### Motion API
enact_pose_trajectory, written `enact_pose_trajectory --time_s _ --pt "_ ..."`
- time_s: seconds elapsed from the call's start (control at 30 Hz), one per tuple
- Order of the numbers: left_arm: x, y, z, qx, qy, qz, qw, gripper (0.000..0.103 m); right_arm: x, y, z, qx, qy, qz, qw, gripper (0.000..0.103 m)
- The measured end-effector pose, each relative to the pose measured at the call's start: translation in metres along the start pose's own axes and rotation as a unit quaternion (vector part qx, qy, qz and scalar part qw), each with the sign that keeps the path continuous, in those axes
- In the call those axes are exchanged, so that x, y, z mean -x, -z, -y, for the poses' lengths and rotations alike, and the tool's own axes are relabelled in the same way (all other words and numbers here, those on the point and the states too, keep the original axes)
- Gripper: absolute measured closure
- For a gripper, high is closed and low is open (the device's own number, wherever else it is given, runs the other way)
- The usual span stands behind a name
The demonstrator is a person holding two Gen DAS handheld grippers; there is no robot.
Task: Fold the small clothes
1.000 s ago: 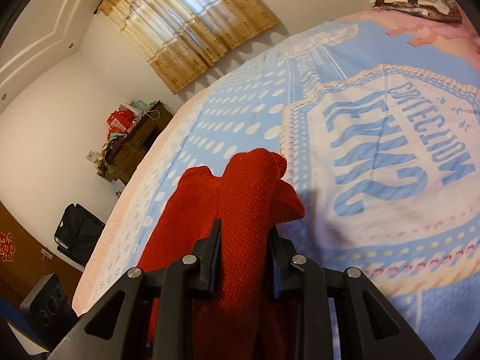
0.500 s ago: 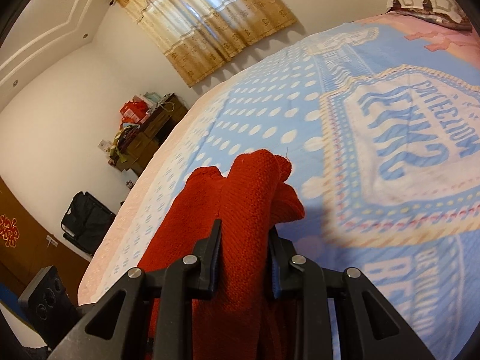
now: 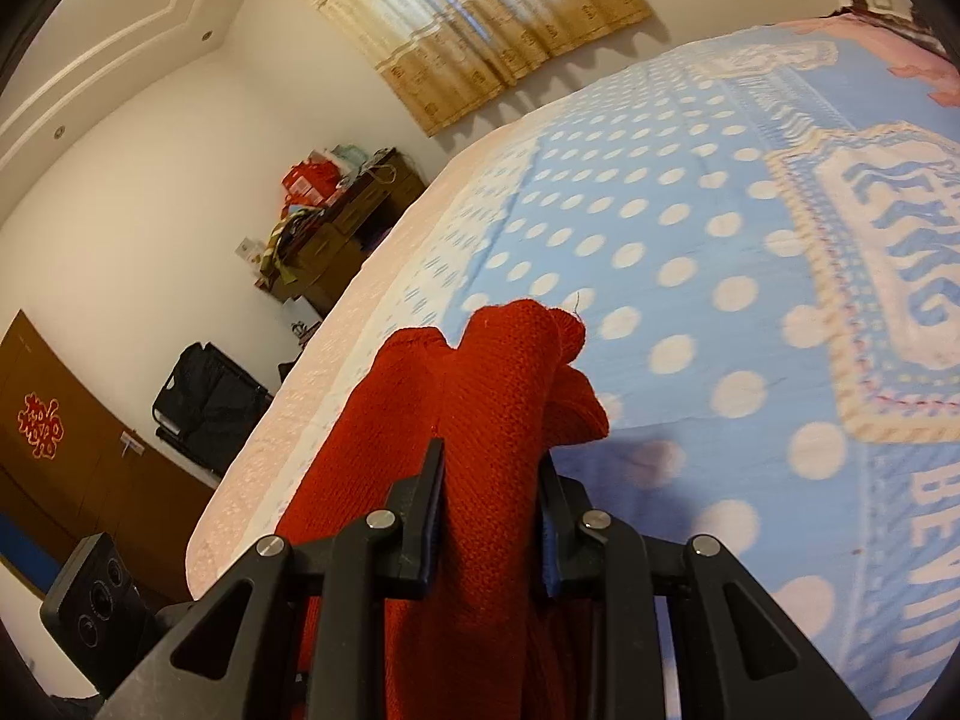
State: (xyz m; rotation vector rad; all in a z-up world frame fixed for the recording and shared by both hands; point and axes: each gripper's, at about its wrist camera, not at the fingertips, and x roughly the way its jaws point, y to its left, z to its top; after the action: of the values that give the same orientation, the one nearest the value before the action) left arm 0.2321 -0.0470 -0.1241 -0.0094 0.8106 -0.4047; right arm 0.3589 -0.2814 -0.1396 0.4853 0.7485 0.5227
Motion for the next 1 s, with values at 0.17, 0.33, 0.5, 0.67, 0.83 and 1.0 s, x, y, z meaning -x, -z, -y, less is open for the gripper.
enact_pose_trajectory --time_s 0.17,0.33,0.5,0.67,0.83,1.0 --pt "0.013 0.007 -0.015 0.018 -0.017 0.009 0.9996 0.062 -0.014 0.002 -0.025 0.013 -0.012 -0.008 1.000 0.077" --pt "0.019 0.012 -0.024 0.035 -0.032 0.015 0.9987 0.062 -0.031 0.005 -0.049 0.025 -0.026 -0.018 0.999 0.077" --pt "0.030 0.020 -0.039 0.056 -0.046 0.023 0.9971 0.062 -0.050 0.008 -0.076 0.040 -0.042 -0.030 0.998 0.077" --pt "0.039 0.028 -0.051 0.080 -0.057 0.034 0.9946 0.062 -0.069 0.011 -0.098 0.050 -0.053 -0.042 0.996 0.077" --pt "0.045 0.038 -0.062 0.099 -0.068 0.040 0.9919 0.062 -0.086 0.015 -0.115 0.058 -0.065 -0.053 0.995 0.077" --pt "0.051 0.045 -0.067 0.113 -0.075 0.045 0.9897 0.062 -0.099 0.018 -0.129 0.063 -0.073 -0.065 0.993 0.077"
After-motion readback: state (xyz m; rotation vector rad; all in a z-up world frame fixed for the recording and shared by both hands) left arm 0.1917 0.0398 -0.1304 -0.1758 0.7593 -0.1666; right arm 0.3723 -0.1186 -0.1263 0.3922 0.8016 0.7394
